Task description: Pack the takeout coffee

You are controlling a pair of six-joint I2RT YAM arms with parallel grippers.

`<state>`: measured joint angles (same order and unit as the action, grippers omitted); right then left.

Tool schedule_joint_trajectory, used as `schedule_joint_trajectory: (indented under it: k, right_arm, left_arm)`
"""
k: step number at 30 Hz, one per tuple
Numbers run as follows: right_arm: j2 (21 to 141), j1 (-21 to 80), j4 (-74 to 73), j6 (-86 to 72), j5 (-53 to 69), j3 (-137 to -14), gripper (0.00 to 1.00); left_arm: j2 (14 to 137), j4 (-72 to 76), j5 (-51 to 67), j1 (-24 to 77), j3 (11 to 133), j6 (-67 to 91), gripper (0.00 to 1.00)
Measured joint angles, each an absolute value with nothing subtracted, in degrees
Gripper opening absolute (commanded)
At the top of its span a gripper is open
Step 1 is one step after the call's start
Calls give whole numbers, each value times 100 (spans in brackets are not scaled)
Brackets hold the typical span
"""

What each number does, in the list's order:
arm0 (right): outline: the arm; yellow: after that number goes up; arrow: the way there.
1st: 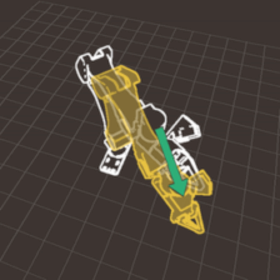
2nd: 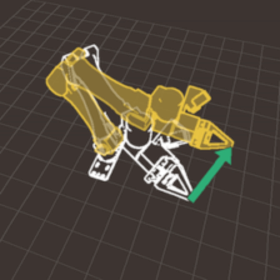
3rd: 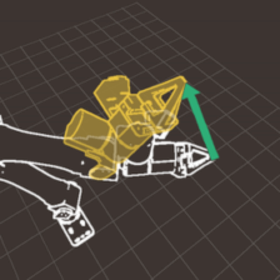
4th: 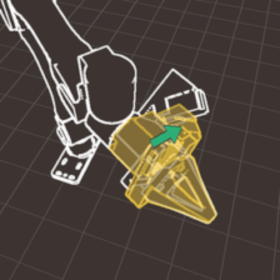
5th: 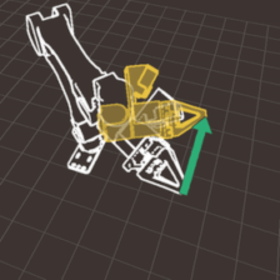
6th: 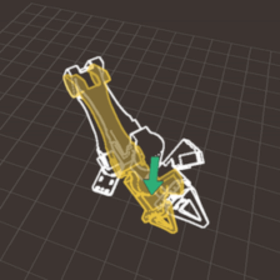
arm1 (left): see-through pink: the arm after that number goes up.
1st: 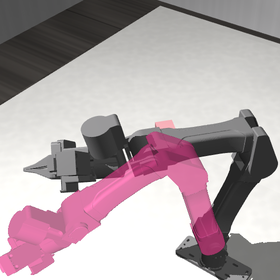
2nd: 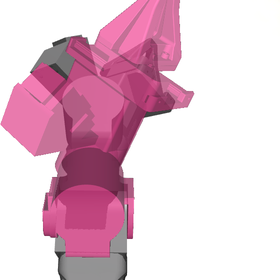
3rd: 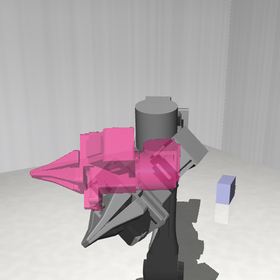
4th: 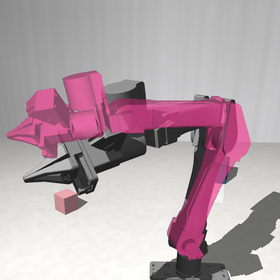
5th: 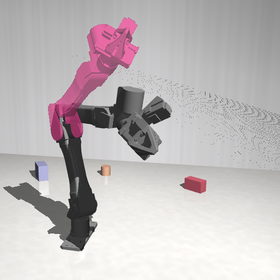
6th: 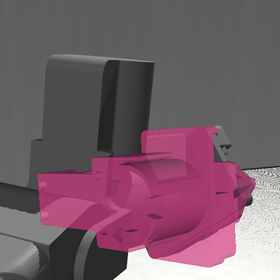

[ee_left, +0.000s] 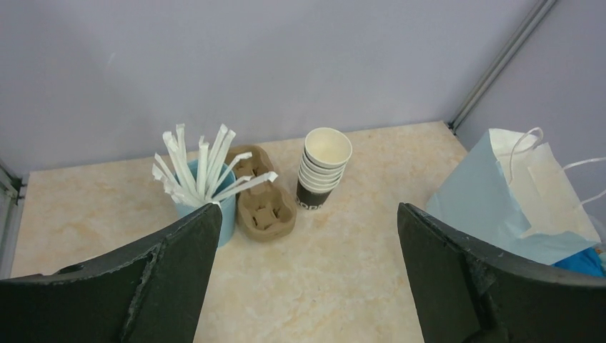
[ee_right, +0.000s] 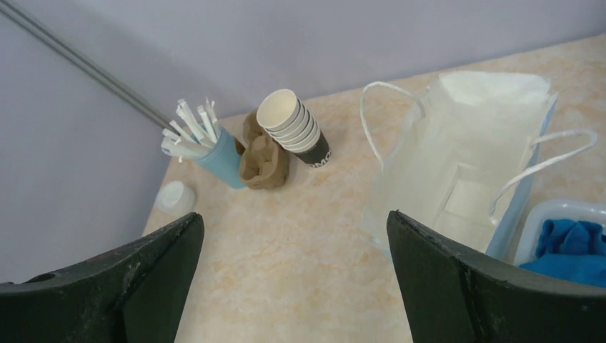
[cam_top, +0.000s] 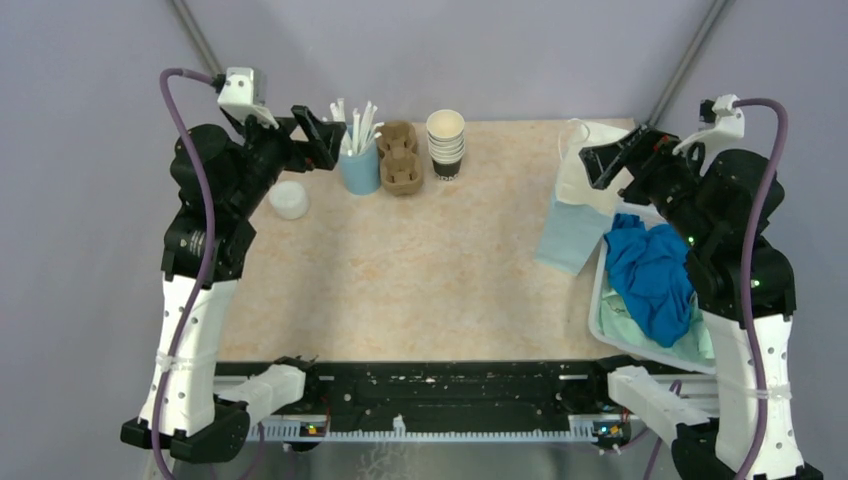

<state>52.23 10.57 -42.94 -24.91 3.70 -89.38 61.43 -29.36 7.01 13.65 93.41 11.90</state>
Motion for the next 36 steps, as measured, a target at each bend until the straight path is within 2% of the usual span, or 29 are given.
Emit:
schedule_joint_trajectory:
  k: [8,15,19,27,32,36]
  right_arm:
    - [5590,1057,-4759,-2875,401,-8921,99]
    - [5586,1059,-4766,-2674,1673,-8884,99]
    - [5513,1103,-4823,-2530,1905,-8770,99]
    - [5524,1955,-4886,-1892,2388,-8473,99]
    - [5610,2265,-4886,-1686,2370,-8230,99]
    - [5699,2276,-4886,-1717,2364,-8055,99]
  left_arm:
    - [6206,-3369,788,1365,9109,1538,99]
    - [6233,-3494,764,1365,8635,1925,99]
    - [6355,-3489,801,1365,8263,2145,99]
    - [7207,-3428,1310,1402,8031,2558,96]
    - [8436,-3476,1337,1815,8785,2696,85]
    - [9778,-3481,908,2272,10265,2689,75]
